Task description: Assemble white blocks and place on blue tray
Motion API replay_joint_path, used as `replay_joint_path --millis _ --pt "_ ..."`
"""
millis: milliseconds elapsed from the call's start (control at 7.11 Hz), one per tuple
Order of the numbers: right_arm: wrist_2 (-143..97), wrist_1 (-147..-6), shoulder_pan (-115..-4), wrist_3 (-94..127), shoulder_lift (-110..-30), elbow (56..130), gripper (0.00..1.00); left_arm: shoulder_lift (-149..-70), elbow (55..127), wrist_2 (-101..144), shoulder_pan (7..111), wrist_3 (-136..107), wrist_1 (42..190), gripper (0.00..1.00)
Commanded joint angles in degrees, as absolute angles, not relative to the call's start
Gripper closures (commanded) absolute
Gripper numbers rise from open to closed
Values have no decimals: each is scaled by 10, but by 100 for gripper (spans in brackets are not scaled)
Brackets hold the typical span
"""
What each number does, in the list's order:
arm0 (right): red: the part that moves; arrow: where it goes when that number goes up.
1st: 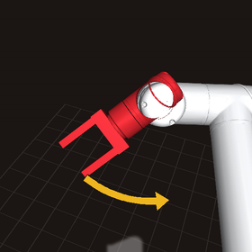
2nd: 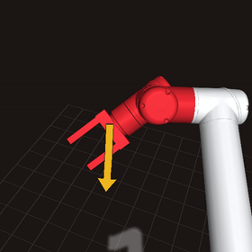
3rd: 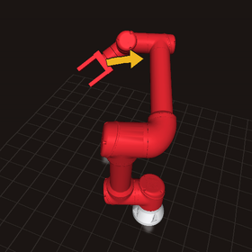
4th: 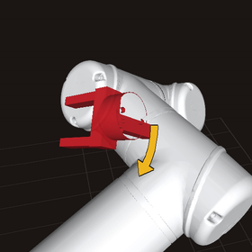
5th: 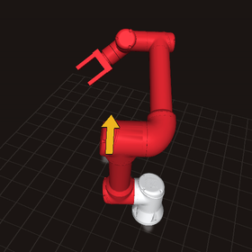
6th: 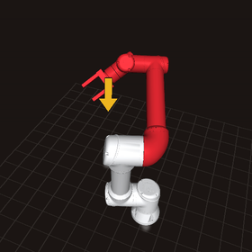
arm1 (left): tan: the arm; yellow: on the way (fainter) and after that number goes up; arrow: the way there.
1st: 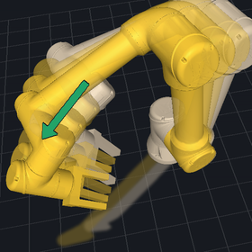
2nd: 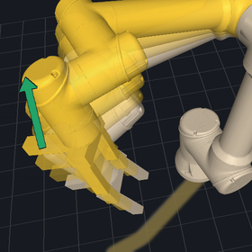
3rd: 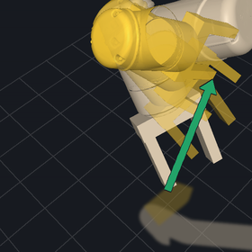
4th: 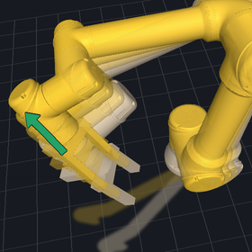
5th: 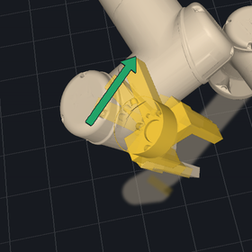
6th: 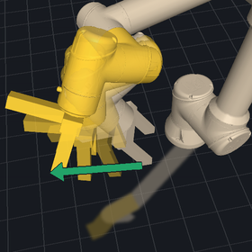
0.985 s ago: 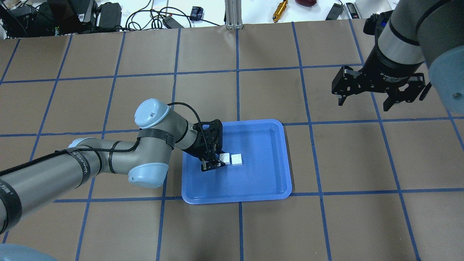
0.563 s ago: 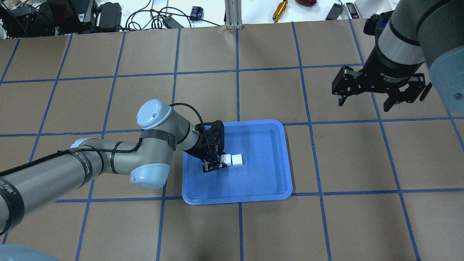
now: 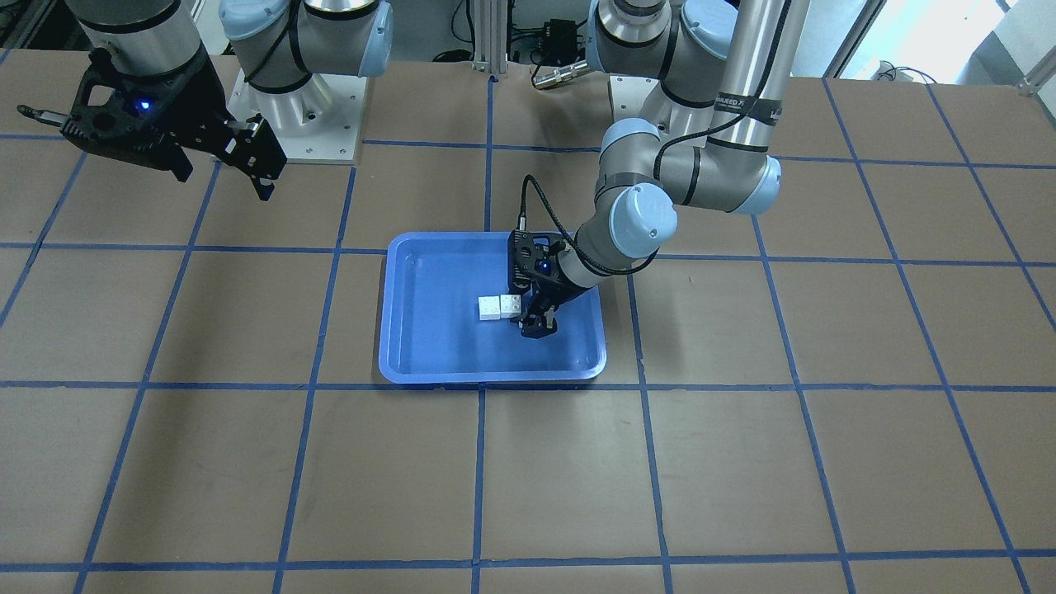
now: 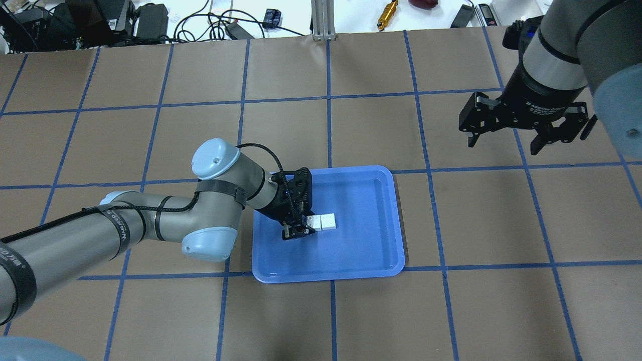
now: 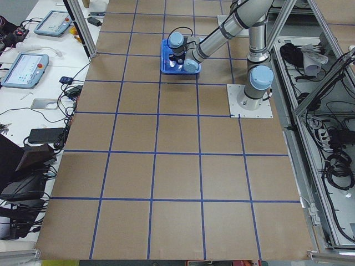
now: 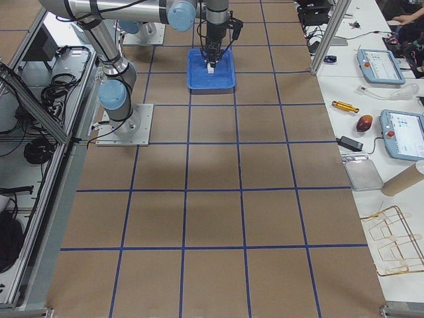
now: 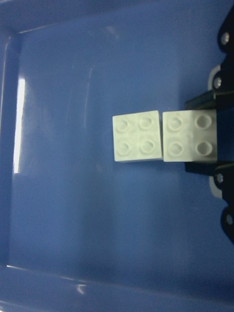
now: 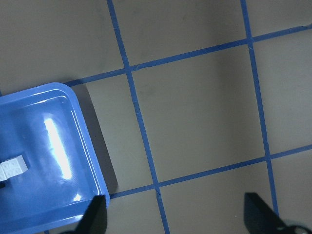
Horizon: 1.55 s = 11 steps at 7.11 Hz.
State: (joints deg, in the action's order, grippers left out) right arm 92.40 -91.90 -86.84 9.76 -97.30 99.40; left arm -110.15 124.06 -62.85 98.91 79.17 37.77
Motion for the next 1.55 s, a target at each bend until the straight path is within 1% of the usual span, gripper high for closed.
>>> replay_joint_path --millis 0,563,704,844,985,1266,1407 --pt "924 -918 -868 98 -973 994 0 -1101 1238 -628 989 794 378 0" --pt "925 -917 -868 97 -978 994 0 -1083 1236 -630 983 796 381 0" --pt "925 -916 -868 97 -979 994 0 -1077 1224 -641 979 795 384 0" --pt "925 -916 -868 97 -979 994 0 -1060 1198 -674 976 793 409 0" --pt "926 -916 -867 97 -980 993 0 -1036 1150 -688 976 794 506 0" --pt "925 -893 -868 98 -993 993 0 -1007 987 -724 946 797 767 0" --pt "925 -891 -869 98 -1000 994 0 -994 929 -726 920 792 841 0"
